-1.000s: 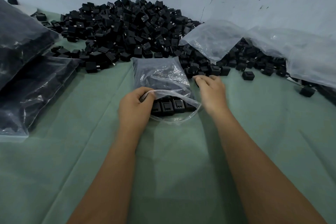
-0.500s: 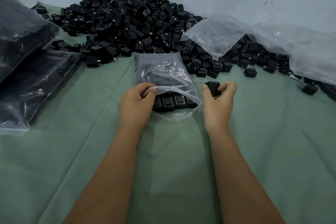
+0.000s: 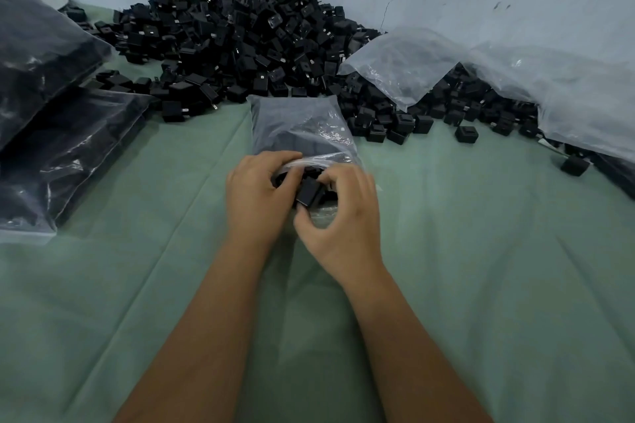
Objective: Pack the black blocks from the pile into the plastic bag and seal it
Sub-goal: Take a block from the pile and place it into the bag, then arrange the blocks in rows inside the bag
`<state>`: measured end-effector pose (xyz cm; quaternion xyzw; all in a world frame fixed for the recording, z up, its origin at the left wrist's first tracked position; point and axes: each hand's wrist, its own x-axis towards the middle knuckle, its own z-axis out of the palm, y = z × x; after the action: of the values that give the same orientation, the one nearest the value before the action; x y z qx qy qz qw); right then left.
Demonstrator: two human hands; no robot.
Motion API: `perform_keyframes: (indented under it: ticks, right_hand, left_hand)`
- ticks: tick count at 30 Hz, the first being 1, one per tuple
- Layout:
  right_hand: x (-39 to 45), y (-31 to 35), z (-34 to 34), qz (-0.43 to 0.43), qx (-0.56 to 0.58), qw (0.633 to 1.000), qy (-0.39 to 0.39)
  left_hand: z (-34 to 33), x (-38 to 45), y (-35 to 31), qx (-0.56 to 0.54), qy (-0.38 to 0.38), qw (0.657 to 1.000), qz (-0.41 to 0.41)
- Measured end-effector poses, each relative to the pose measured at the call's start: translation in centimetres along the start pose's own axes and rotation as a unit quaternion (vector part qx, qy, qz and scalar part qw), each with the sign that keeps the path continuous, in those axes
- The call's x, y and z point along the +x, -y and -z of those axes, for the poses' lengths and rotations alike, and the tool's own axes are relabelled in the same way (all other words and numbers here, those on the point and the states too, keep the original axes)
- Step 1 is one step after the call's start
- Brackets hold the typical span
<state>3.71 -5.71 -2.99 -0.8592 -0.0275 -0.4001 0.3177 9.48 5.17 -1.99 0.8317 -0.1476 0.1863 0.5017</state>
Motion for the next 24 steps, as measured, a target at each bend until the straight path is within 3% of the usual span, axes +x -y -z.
perform_keyframes:
  ticks: [4,9,13,19,24]
  right_hand:
    - [0.1,-0.1,-0.1,-0.025,0.030,0.998,0.039]
    - [0.1,-0.3,0.0,-0.080,-0.099,0.991,0.040]
    - [0.3,-1.0,-0.3,-0.130,-0.174,0.972,0.093]
    - [0.2,-0.2,0.0,-0.106,-0.174,0.979,0.033]
    - [0.0,0.5,0.4,-0.057,-0.098,0.992,0.054]
  left_hand:
    - [-0.2,0.0,0.2,-0.023,-0.012,1.000,0.010]
    - [-0.5,0.2,0.8,-0.071,-0.029,0.996,0.048]
    - [-0.4,0.1,0.8,-0.066,-0.013,0.997,0.037]
    - [-0.4,0.3,0.9,-0.018,0.012,0.999,0.035]
    - [-0.4,0.3,1.0,-0.022,0.019,0.999,0.043]
